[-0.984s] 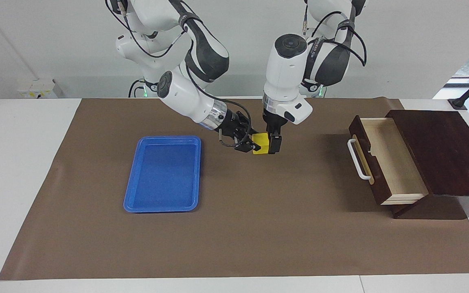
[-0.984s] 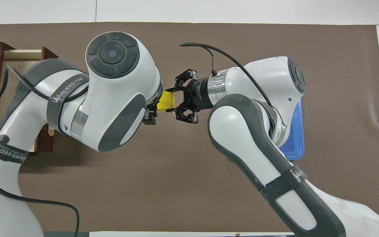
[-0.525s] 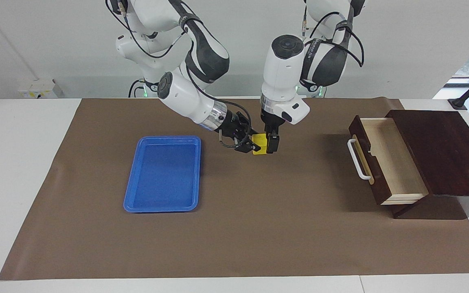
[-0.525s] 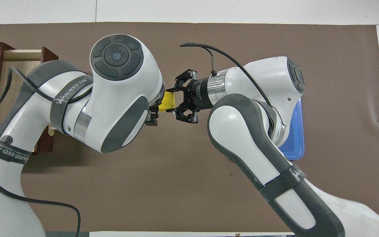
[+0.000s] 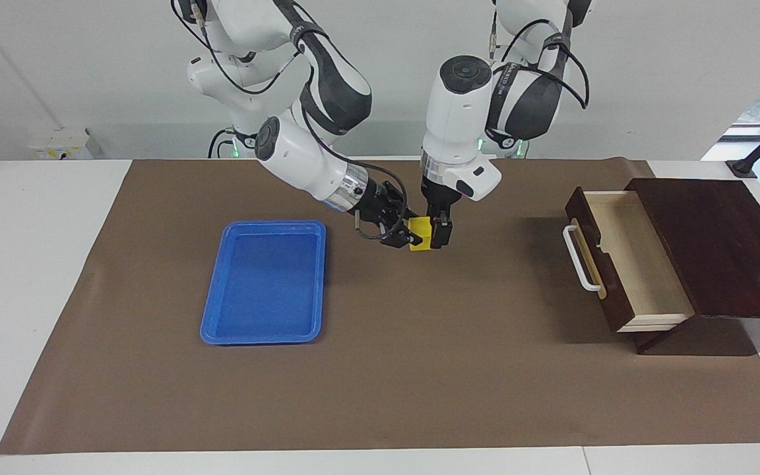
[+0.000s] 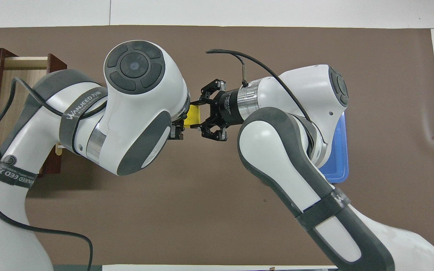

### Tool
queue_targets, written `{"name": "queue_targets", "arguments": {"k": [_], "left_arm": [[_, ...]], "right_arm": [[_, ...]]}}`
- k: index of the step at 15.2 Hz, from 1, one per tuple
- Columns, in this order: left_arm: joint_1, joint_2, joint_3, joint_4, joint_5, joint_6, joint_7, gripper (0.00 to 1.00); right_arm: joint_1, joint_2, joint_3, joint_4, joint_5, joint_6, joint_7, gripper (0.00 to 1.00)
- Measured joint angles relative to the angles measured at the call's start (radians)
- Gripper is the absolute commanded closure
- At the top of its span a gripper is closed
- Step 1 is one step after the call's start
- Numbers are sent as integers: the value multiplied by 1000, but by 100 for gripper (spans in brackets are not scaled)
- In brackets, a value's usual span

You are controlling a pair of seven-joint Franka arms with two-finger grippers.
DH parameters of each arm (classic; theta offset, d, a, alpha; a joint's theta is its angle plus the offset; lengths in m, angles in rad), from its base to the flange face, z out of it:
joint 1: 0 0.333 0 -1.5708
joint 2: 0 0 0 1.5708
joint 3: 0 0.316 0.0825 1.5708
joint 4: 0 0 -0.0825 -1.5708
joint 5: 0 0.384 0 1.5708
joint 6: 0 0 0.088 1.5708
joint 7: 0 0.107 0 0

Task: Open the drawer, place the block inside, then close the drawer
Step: 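Grasp the block with the left gripper and open the right gripper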

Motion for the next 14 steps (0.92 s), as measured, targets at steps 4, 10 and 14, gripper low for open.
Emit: {"name": "queue_targets", "arguments": {"k": [4, 10, 14], "left_arm": [[-4, 0, -2, -6, 0, 2, -11, 100], [-4, 0, -1, -6, 0, 2, -2, 100], [-4, 0, 0, -8, 3, 3, 41, 100]], "right_arm": [[0, 5, -6, 4, 0, 7, -2, 100], [1, 5, -6, 4, 0, 10, 0, 100], [3, 6, -2, 5, 0, 5, 14, 0]]}}
